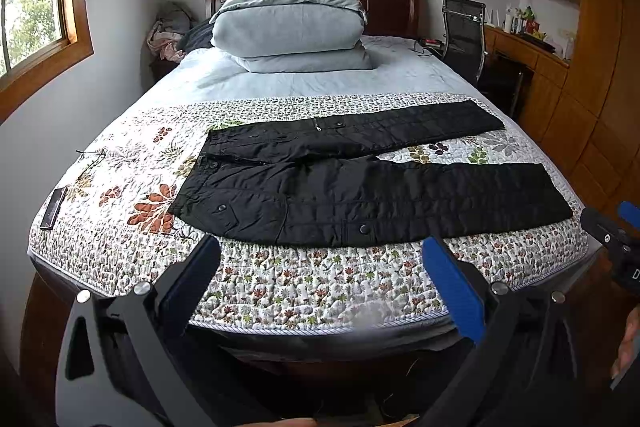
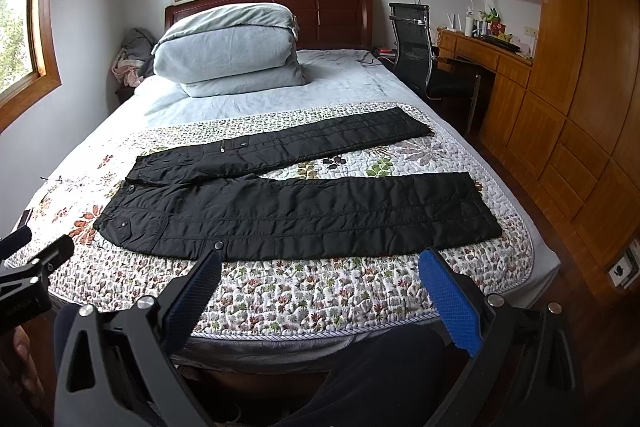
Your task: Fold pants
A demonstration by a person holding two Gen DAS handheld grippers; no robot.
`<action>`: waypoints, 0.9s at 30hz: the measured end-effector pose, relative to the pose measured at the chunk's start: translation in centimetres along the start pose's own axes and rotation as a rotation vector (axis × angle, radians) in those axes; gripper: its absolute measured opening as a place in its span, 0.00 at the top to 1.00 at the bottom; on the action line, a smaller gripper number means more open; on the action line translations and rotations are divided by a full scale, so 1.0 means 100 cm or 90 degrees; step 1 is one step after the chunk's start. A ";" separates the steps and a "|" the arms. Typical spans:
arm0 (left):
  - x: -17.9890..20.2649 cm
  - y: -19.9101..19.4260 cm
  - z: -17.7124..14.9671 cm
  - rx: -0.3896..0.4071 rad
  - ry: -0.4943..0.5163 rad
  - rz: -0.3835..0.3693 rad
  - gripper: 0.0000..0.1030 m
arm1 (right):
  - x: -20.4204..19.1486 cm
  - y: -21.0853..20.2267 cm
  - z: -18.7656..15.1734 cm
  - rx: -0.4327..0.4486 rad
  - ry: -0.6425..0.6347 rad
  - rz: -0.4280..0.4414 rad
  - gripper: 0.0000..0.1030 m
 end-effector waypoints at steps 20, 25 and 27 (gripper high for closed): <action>-0.001 -0.001 0.003 0.006 0.003 0.002 0.03 | 0.001 -0.003 0.001 0.003 -0.003 -0.001 0.03; -0.002 0.000 0.004 0.006 0.002 0.004 0.03 | 0.000 -0.001 0.002 0.004 -0.004 -0.001 0.03; -0.001 0.000 0.004 0.006 0.001 0.004 0.03 | 0.000 -0.002 0.002 0.004 -0.004 -0.001 0.03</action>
Point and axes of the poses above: each gripper's, at about its wrist camera, not at the fingertips, and y roughly the way its jaws point, x to its right, z to its top, the point moved 4 cm from there along y, roughly the way its jaws point, and after that the axes turned 11 degrees about x, right-handed, at the moved point
